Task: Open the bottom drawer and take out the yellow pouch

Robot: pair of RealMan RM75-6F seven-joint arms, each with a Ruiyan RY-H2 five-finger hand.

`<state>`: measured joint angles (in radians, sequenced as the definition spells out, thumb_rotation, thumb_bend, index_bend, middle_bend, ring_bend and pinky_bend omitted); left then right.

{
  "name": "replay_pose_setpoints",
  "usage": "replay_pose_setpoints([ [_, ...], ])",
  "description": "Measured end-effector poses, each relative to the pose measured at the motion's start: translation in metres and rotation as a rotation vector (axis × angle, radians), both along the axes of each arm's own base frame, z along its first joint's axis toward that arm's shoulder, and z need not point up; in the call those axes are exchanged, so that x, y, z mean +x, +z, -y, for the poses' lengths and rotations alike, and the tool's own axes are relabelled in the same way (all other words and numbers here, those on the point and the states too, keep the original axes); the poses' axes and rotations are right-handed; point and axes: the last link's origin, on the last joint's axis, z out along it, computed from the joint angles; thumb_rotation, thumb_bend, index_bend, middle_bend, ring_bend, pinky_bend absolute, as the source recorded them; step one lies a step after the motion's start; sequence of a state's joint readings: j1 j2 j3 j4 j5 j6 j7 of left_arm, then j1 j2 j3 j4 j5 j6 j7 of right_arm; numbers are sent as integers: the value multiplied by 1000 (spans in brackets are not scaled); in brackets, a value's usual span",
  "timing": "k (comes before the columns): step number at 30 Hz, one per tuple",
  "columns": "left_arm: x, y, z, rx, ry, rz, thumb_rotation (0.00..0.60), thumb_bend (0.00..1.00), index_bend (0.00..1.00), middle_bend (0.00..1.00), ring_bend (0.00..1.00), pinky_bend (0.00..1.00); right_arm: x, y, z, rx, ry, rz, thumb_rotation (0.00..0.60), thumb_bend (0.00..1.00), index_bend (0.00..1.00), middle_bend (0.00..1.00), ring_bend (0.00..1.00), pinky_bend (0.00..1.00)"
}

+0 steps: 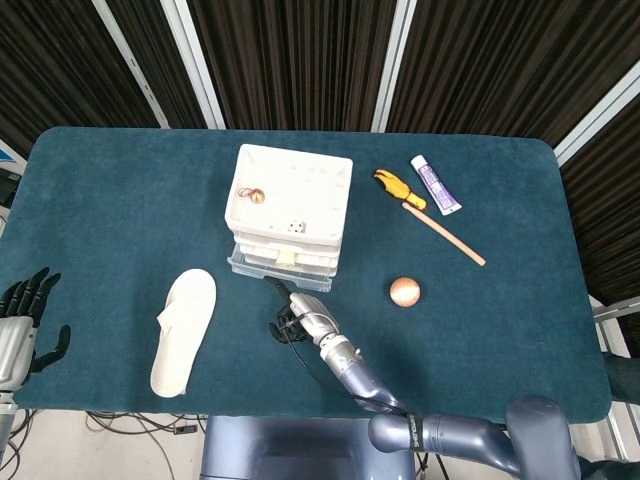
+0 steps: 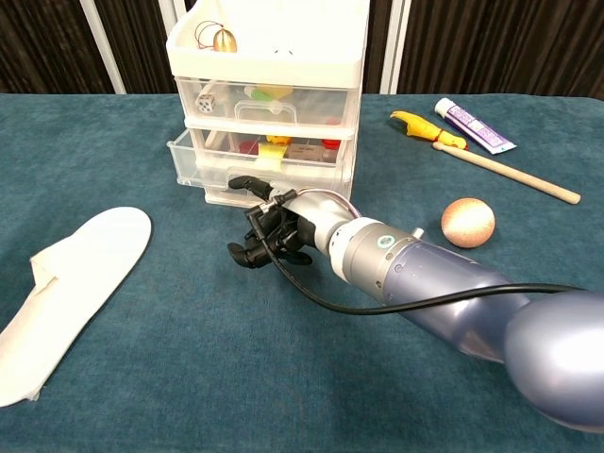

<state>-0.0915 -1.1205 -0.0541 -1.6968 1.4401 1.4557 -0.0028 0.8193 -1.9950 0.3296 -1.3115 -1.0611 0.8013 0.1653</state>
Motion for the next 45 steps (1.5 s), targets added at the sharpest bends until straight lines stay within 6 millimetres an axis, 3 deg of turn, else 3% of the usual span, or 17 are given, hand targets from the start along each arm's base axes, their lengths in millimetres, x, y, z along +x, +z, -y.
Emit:
replay_pose_setpoints([
  [19,0,0,0,2,2,-4,600,466,55,0,0,0,-3,6,-19,27,30,13,600,517,72,833,930,943],
  [35,0,0,0,-2,0,-4,600,465,55,0,0,0,11,55,-17,-132,111,-19,600,516,65,840,940,950],
  [45,1,0,0,-3,0,-4,600,466,55,0,0,0,16,62,-10,-192,120,-138,600,516,67,949,1000,1000],
])
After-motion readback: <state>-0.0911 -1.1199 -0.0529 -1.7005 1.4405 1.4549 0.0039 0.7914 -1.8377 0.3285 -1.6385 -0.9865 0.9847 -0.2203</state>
